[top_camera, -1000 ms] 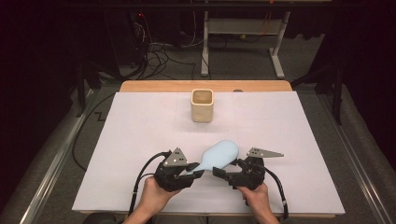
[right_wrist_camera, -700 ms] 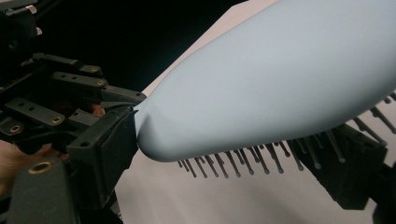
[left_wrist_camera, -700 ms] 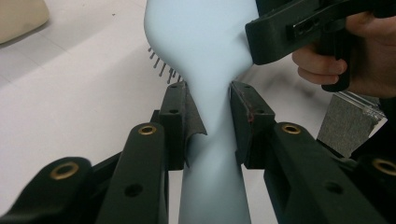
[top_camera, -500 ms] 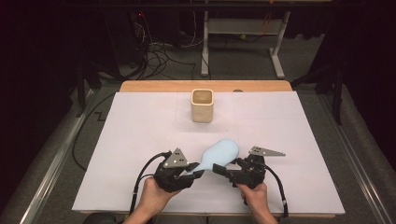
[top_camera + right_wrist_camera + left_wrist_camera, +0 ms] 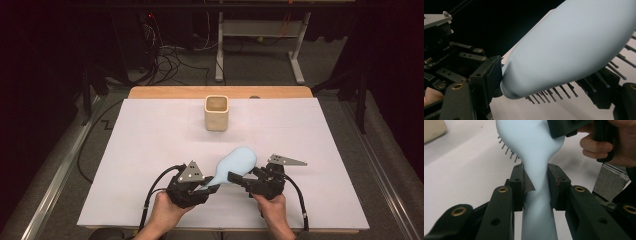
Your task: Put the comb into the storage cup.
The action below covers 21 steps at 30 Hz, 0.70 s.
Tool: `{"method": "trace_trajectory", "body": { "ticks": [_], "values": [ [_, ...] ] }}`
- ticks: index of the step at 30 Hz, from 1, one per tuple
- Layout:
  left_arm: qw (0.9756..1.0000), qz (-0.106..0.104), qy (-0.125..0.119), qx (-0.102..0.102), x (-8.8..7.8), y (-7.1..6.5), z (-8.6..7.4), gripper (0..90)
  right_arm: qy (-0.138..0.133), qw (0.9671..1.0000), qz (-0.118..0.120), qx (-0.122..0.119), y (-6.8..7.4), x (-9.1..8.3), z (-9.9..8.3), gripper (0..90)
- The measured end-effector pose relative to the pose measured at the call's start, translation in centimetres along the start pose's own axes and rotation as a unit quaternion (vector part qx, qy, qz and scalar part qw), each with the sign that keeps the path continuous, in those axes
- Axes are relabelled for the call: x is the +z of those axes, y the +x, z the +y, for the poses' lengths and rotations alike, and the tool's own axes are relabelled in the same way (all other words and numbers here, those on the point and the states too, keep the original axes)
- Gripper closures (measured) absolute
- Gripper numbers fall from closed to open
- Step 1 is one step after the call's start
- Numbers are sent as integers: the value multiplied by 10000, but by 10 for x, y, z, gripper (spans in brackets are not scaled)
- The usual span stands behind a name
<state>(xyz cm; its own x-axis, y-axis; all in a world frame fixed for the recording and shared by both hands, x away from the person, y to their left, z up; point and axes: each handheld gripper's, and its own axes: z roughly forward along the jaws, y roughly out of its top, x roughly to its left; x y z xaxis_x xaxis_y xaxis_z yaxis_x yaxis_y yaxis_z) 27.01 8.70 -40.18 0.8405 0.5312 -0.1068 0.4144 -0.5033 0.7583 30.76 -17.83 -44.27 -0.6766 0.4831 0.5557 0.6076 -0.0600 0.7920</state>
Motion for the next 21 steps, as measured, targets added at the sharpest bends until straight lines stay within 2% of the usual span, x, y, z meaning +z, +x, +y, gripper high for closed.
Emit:
{"method": "trace_trajectory", "body": {
  "ticks": [9,12,21],
  "values": [
    [10000,2,-23,-3,-4,1,0,690,46,9998,180,44,1,0,3,290],
    [10000,10,-16,-21,-7,2,0,690,110,9990,380,185,-2,0,7,336],
    [10000,-14,19,-15,-8,2,-1,691,62,9973,680,269,-2,-4,15,427]
  ]
}}
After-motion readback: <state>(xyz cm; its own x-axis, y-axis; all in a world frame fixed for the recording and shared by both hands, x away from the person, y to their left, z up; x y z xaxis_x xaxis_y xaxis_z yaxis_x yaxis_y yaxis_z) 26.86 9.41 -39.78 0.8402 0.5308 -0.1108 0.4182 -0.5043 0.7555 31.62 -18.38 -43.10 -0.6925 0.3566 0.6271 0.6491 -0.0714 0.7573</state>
